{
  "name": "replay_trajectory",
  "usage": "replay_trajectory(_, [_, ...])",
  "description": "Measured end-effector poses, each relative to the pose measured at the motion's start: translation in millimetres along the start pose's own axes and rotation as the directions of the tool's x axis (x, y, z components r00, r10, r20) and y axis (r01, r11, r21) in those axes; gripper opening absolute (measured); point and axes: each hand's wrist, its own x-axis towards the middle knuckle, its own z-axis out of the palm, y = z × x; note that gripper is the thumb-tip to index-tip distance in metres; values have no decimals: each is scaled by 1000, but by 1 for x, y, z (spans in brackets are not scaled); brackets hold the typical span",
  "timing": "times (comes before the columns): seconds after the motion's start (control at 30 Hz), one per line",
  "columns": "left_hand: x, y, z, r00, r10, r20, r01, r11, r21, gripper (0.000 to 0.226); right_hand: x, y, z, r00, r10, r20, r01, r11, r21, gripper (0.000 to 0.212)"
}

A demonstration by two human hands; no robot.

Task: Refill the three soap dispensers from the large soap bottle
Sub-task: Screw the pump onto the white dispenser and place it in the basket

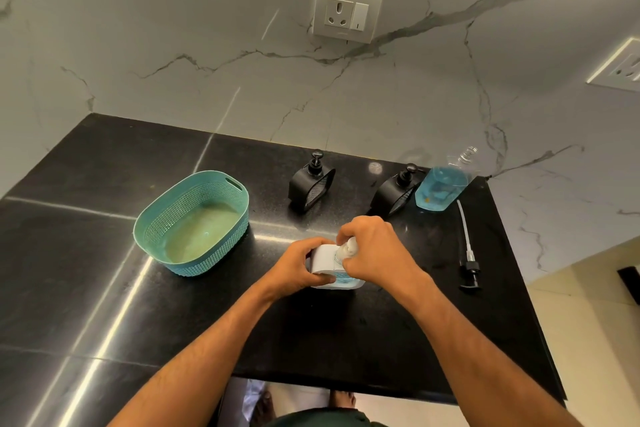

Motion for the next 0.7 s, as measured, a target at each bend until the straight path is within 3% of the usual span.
replay_trajectory(0.23, [1,4,-1,999,25,22,-26,999,40,58,10,-5,8,999,-12,39,14,999,-45,31])
replay_trajectory(0.33, [1,5,0,999,43,3,-43,999,29,56,10,-4,9,1000,3,-21,-4,998,-58,35])
replay_trajectory(0.43, [0,2,1,998,57,-15,-58,998,-5,52,5,-1,14,994,11,-112,-22,995,-99,52])
replay_trajectory(0.53, [-1,0,3,997,73,-20,-74,997,-13,49,-2,5,18,990,14,-137,-18,999,-29,65])
replay_trajectory(0.7, [0,0,2,997,73,-17,-73,997,-2,49,-12,9,21,987,64,-145,-54,996,74,66])
